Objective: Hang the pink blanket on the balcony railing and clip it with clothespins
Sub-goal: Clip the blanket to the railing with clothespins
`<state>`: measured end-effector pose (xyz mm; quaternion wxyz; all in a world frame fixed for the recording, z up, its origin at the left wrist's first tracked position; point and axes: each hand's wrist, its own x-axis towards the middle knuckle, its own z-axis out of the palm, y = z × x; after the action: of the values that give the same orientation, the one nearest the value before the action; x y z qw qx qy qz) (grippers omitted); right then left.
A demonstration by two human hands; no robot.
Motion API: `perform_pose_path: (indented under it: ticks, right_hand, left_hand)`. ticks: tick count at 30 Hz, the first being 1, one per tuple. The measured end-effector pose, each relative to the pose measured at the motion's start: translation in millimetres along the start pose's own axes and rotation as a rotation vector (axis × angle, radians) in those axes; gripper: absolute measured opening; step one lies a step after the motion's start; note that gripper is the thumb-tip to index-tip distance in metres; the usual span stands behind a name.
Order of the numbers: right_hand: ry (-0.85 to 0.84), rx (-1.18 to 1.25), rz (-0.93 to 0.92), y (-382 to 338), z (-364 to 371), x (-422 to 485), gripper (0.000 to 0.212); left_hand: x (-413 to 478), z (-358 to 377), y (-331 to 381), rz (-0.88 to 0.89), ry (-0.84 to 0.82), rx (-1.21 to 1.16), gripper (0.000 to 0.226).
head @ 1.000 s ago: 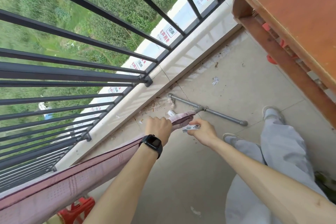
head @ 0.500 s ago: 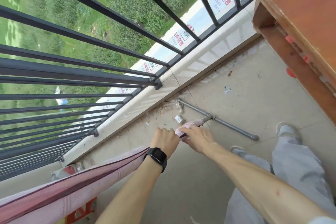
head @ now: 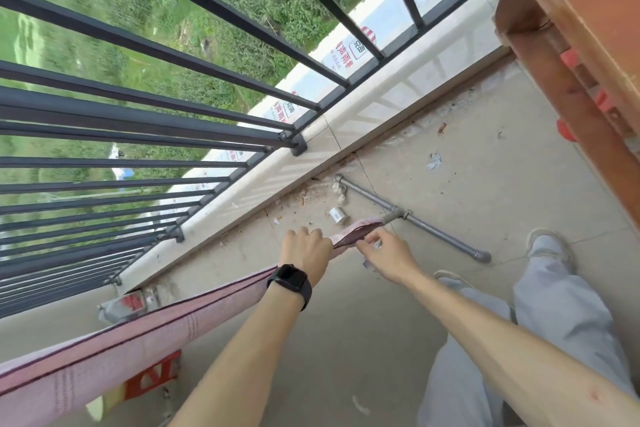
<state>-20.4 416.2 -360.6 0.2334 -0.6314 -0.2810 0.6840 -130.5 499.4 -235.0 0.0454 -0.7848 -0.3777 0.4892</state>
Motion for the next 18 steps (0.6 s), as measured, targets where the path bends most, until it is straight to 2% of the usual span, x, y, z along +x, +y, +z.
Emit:
perform_pose_path:
  ticks: [2, 6, 11, 15, 18]
  right_hand:
    - [-0.013, 0.086, 0.076, 3, -4, -1, 0.009]
    - [-0.035, 0.056, -0.053, 0, -8, -14, 0.032]
    - [0.022, 0.082, -0.163, -12, -22, -15, 0.033]
    - [-0.002, 0.032, -0.208, -14, -28, -12, 0.040]
    - [-0.009, -0.033, -0.292, -14, -27, -11, 0.038]
  left_hand:
    - [4, 1, 1, -0.002, 0.011, -0.023, 0.057]
    - [1, -1, 5, 0.034, 0.030, 0.023, 0.031]
    - [-2, -3, 4, 0.041, 0.068, 0.019, 0.041]
    - [-4, -2, 2, 0.048, 0.038, 0.062, 0.025]
    - [-5, -4, 1, 0.075, 0.030, 0.065, 0.028]
